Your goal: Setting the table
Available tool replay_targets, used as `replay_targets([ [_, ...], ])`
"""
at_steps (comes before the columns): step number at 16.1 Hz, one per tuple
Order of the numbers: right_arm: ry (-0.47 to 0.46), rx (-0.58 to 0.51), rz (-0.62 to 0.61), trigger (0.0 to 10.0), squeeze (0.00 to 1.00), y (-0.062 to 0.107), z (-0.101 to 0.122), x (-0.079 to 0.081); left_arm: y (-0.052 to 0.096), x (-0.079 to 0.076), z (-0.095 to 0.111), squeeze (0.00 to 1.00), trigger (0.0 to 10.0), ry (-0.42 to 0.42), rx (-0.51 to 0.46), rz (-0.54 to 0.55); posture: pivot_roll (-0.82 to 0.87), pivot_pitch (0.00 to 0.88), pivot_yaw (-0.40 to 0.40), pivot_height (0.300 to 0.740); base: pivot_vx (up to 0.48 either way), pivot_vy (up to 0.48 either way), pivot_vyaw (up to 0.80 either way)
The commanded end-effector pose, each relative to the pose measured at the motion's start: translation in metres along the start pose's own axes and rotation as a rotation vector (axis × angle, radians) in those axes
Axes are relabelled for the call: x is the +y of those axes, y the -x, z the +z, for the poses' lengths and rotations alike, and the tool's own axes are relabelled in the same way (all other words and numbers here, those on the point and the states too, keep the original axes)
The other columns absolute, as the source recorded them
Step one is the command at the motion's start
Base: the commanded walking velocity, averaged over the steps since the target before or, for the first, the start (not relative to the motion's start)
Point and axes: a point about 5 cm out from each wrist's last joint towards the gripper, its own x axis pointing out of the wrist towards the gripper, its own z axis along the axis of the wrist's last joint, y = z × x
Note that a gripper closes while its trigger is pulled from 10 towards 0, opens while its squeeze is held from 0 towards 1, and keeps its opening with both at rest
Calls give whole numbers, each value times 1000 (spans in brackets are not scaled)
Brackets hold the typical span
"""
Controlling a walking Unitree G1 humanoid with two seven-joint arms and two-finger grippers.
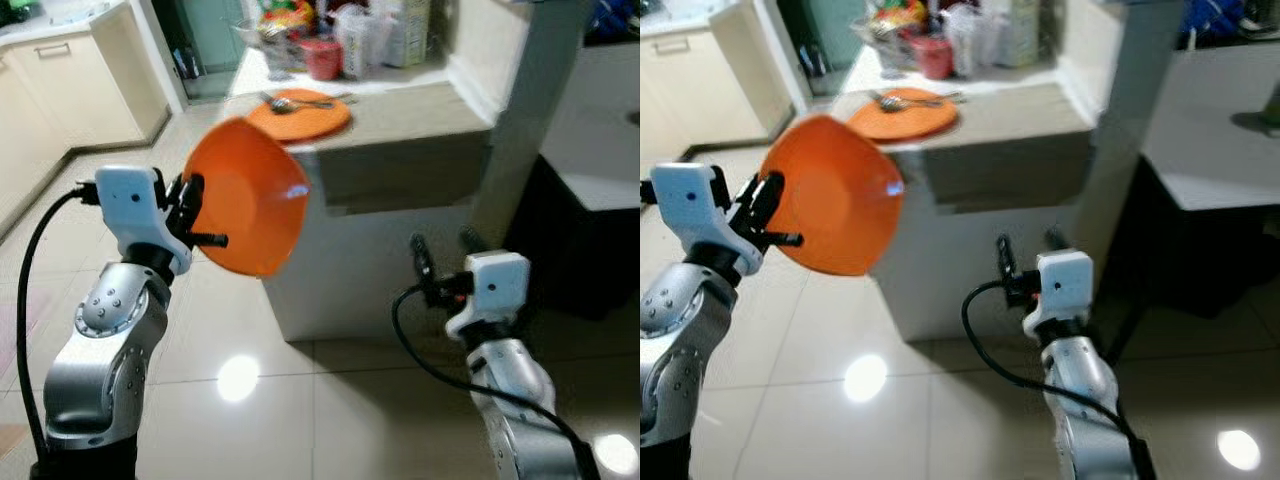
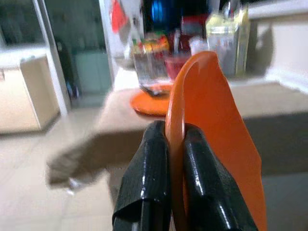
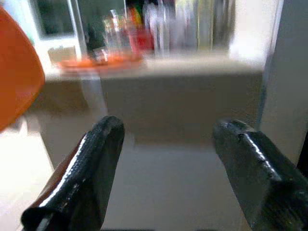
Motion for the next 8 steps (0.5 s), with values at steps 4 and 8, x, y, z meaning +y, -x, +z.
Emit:
replay_targets([
  [4,-60,53,-30,10000,0,-3,-5,-13,1,2,-23,0,0,177,124,21,-157,9,163,740,339,-336,0],
  [8,-55,80,-14,10000,0,3,-9,-11,19,0,-28,0,0,190,123,3,-164,5,168,740,175,-162,0],
])
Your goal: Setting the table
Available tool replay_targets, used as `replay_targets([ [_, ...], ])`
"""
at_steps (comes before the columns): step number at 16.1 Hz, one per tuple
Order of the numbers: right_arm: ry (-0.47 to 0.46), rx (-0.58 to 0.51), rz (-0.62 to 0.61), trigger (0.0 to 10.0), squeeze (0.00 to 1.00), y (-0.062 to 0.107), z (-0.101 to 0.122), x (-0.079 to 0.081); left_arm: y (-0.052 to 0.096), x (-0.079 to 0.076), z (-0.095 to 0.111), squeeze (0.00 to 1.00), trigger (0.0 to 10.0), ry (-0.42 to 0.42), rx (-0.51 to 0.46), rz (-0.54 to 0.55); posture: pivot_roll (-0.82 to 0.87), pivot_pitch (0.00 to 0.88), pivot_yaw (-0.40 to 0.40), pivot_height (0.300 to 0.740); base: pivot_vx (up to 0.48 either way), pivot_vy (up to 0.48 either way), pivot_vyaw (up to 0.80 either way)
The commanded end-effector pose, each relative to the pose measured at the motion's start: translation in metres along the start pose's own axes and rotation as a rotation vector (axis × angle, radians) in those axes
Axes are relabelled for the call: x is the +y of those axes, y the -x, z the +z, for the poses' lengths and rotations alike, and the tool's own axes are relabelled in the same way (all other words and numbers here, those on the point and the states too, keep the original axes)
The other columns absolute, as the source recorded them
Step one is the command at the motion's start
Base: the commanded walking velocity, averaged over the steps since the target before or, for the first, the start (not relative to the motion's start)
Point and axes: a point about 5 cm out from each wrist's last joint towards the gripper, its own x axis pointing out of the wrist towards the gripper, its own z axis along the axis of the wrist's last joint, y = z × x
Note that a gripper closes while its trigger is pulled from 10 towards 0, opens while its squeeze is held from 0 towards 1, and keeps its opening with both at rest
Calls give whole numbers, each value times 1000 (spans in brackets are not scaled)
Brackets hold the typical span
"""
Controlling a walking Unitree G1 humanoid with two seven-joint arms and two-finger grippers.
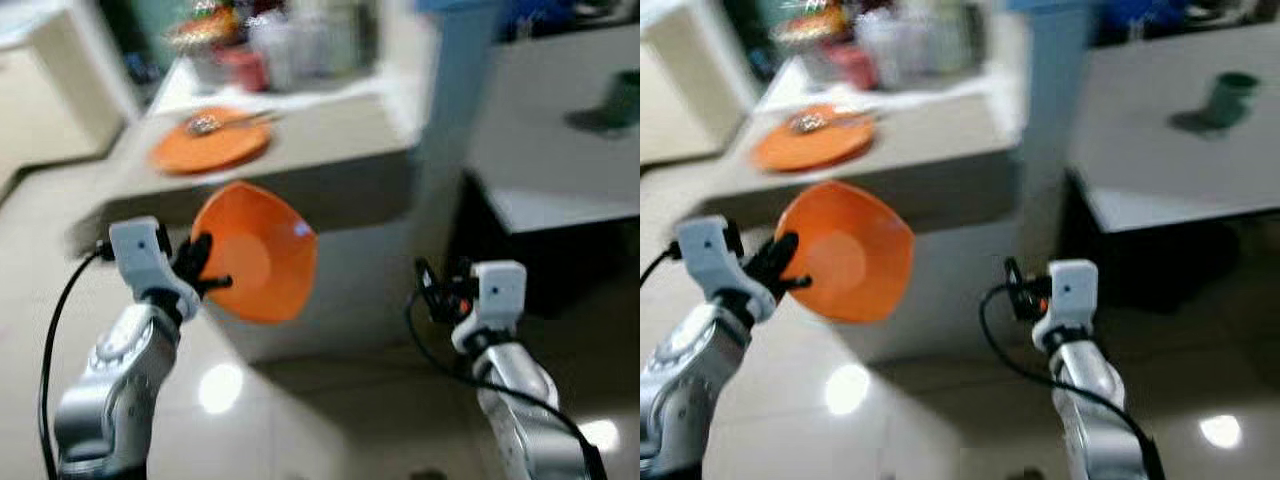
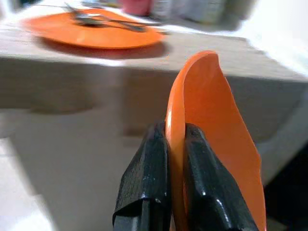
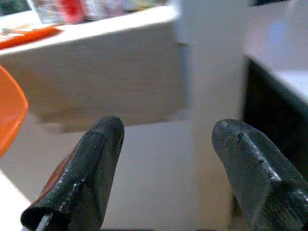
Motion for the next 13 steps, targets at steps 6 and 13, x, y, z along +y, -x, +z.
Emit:
replay_targets([
  [6,25,-8,30,10000,0,-5,1,3,11,1,17,0,0,-78,-96,-8,-137,0,156,740,0,0,0],
  [13,28,-4,35,10000,0,-8,-1,3,7,-2,20,0,0,-36,-132,-32,-141,0,152,740,0,0,0],
])
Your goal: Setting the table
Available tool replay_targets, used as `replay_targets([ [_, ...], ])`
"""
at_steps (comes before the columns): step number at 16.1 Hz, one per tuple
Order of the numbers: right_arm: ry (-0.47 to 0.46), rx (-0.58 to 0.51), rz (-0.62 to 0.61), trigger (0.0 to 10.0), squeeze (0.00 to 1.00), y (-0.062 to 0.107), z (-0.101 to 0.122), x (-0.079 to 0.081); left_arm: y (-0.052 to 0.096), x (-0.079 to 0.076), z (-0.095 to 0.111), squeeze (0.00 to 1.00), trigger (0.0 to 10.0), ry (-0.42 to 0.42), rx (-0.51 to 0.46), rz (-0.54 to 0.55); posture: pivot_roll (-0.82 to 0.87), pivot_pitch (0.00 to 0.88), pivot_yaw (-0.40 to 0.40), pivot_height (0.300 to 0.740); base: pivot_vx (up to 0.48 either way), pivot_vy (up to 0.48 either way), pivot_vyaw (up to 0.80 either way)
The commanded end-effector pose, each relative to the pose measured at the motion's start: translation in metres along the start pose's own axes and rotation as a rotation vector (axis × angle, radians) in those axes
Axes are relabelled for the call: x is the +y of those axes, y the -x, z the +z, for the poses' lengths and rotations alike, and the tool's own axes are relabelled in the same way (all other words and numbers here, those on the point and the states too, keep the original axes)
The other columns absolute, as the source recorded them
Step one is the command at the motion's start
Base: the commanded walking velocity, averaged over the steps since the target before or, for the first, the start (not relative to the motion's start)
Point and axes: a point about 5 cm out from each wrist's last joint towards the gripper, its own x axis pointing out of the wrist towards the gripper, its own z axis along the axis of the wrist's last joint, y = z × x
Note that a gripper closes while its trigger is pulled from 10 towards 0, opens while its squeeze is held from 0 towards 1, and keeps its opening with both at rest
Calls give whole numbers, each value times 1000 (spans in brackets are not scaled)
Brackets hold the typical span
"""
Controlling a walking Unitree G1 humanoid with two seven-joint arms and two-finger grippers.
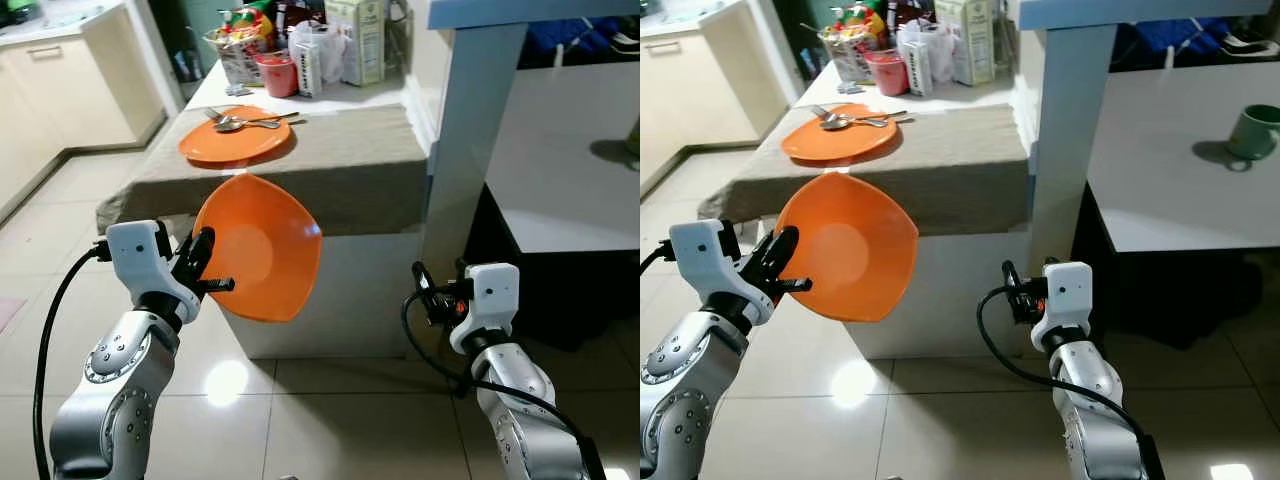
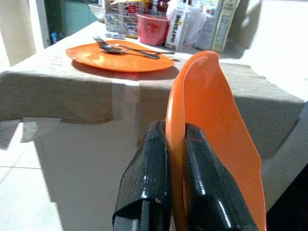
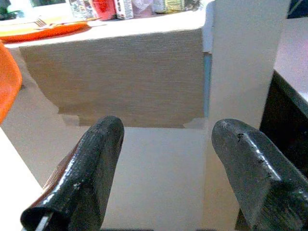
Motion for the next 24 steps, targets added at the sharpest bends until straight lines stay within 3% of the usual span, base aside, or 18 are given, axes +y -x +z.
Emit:
replay_targets([
  [1,0,-10,10,10000,0,-3,2,2,-4,0,15,0,0,17,-71,-14,-141,0,150,740,-262,0,0],
  [5,4,-13,11,10000,0,-3,2,3,-8,-2,19,0,0,-22,-90,-22,-143,0,155,740,-293,0,0],
  [13,8,-7,8,10000,0,-1,1,3,-6,-9,17,0,0,-41,-80,-51,-148,12,157,740,0,0,0],
  [19,4,-18,29,10000,0,-5,5,8,-10,-8,9,0,0,-76,-46,-71,-151,17,167,740,0,-446,0],
  [24,-4,-16,197,10000,0,-16,15,14,-19,-19,-3,0,0,-129,43,-221,-149,12,169,740,0,-422,0],
])
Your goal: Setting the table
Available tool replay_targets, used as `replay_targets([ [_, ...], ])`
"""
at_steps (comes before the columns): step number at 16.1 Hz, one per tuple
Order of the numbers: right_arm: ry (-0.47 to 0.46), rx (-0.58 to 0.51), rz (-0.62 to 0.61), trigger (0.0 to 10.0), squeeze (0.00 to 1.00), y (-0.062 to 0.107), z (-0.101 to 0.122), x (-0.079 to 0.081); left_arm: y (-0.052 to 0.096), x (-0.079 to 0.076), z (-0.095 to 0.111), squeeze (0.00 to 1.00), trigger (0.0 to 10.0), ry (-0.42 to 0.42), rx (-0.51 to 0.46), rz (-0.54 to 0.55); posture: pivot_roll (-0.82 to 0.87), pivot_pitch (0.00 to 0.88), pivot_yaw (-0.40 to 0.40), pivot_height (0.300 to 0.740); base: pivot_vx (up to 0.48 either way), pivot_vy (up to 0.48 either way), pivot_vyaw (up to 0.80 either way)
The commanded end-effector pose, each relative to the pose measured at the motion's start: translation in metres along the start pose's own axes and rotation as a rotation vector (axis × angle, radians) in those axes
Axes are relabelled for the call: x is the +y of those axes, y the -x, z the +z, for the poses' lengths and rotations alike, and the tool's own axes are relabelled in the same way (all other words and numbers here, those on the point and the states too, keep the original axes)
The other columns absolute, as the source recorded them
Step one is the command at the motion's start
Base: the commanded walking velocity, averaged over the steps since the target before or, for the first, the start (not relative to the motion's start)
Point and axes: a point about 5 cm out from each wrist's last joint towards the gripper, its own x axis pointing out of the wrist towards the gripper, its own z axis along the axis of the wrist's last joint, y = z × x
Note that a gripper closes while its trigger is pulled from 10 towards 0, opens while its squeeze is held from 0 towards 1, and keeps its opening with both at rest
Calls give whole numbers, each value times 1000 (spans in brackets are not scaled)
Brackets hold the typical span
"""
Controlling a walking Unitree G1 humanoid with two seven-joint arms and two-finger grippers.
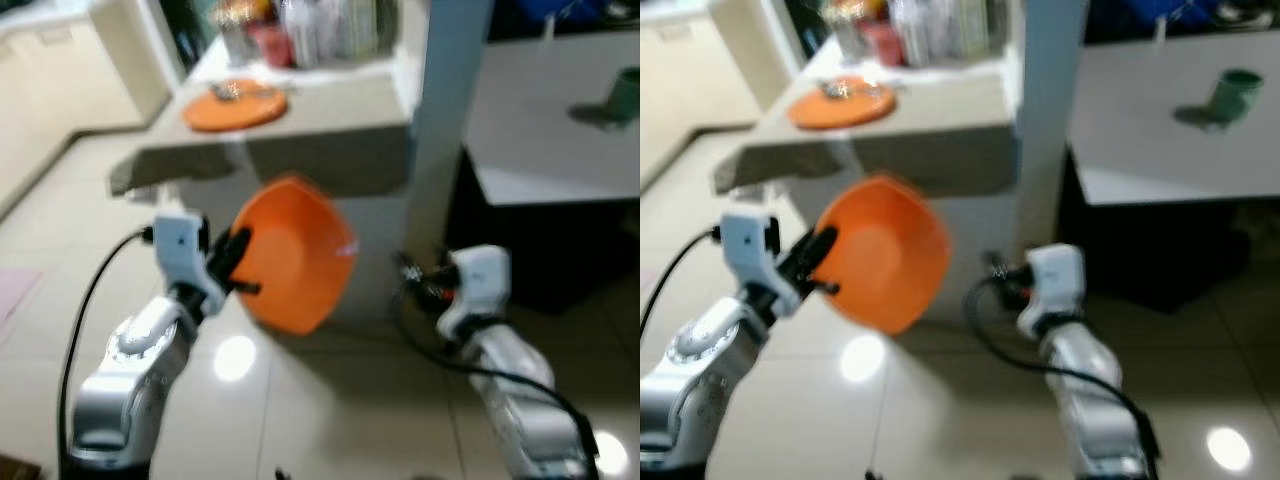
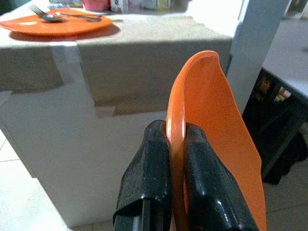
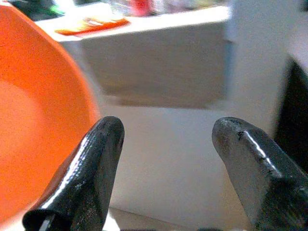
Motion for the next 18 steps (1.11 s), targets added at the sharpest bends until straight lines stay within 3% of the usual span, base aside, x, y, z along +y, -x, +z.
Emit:
replay_targets([
  [1,-3,9,48,10000,0,-2,1,0,-4,-6,11,0,0,-20,-43,-49,-151,12,171,740,251,-405,0],
  [5,-1,43,243,10000,0,-9,8,6,-9,-14,14,0,0,-27,-49,-105,-150,10,171,740,263,-399,0],
  [7,4,50,251,10000,0,-10,7,6,-13,-20,14,0,0,-43,-50,-143,-149,10,171,740,264,-398,0],
  [10,-8,43,216,10000,0,-11,6,8,-16,-22,14,0,0,-46,-43,-159,-155,11,180,740,261,-399,0],
  [14,-17,14,43,10000,0,-8,3,-1,-18,-20,16,0,0,-48,-43,-154,-160,14,189,740,288,-382,0],
  [18,1,40,27,10000,0,6,-5,-1,-18,-26,12,0,0,-53,-25,-197,-170,15,196,740,302,-371,0],
])
